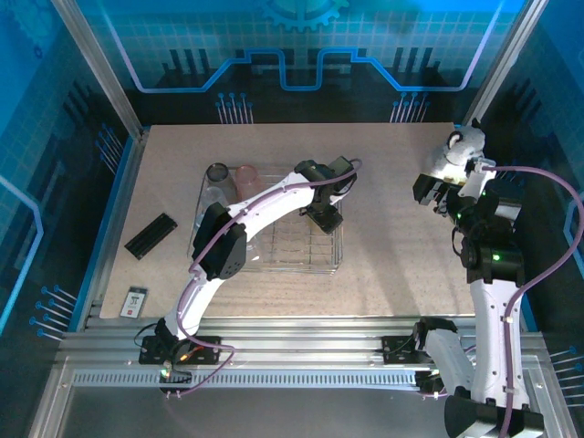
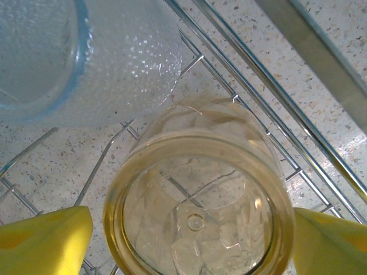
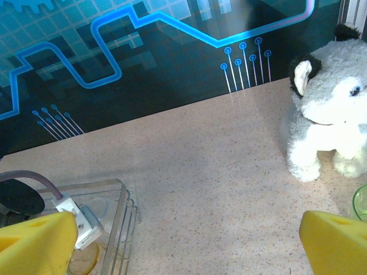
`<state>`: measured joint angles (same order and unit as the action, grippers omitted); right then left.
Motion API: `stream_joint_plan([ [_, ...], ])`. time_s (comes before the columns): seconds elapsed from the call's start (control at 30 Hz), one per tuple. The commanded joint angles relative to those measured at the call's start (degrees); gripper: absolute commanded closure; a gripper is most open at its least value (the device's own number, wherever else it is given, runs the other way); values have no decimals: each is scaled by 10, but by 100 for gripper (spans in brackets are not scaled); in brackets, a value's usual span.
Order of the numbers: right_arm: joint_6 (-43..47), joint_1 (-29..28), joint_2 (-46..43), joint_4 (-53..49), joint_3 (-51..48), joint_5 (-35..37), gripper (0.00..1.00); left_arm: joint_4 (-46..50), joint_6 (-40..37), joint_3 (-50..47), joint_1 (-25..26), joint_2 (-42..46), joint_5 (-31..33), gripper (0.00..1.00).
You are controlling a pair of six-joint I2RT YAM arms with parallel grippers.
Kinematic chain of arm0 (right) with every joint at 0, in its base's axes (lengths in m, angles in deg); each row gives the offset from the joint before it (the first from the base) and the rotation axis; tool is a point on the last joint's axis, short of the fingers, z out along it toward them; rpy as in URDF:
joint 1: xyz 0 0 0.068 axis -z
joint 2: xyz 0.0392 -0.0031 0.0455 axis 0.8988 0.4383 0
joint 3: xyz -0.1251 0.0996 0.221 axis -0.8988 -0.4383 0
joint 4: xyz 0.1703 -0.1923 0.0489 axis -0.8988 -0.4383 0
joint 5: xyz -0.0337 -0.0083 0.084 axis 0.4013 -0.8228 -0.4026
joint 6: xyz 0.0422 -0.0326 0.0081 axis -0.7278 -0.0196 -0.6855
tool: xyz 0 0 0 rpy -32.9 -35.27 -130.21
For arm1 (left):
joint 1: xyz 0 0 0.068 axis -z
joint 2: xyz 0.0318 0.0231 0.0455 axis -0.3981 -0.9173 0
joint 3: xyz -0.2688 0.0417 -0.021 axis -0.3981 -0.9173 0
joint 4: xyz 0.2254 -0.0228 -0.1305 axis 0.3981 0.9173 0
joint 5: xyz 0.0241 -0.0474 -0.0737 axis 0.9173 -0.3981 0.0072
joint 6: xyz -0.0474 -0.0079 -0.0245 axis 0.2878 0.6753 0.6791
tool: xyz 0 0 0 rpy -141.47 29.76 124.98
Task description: Load the cups into the dish rack
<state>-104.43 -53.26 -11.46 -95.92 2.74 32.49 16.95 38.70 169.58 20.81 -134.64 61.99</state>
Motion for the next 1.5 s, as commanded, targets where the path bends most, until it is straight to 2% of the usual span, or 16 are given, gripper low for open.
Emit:
stream_joint_plan([
  [0.0,-1,9,5,-7,3,-5,0,-36,11,-20,5,31,0,12],
  [0.23,-18,25,53,-42,21,-19,0,-61,14,-65,5,74,-3,12],
  [0.5,-45,59,103,-66,28,-73,0,-78,12,-107,4,114,-11,12],
  [0.77,-27,116,152,-104,29,-3,0,-97,10,-157,1,164,-6,12],
  [0.93,-16,154,217,-131,56,22,0,-122,16,-209,-4,215,1,12],
  [1.13,-1,196,316,-163,101,42,2,-184,44,-291,-11,309,6,1],
  [1.27,24,196,388,-195,150,80,6,-250,85,-369,-14,384,-26,0],
  [1.47,41,175,433,-224,175,92,14,-368,122,-495,-21,477,-98,1],
])
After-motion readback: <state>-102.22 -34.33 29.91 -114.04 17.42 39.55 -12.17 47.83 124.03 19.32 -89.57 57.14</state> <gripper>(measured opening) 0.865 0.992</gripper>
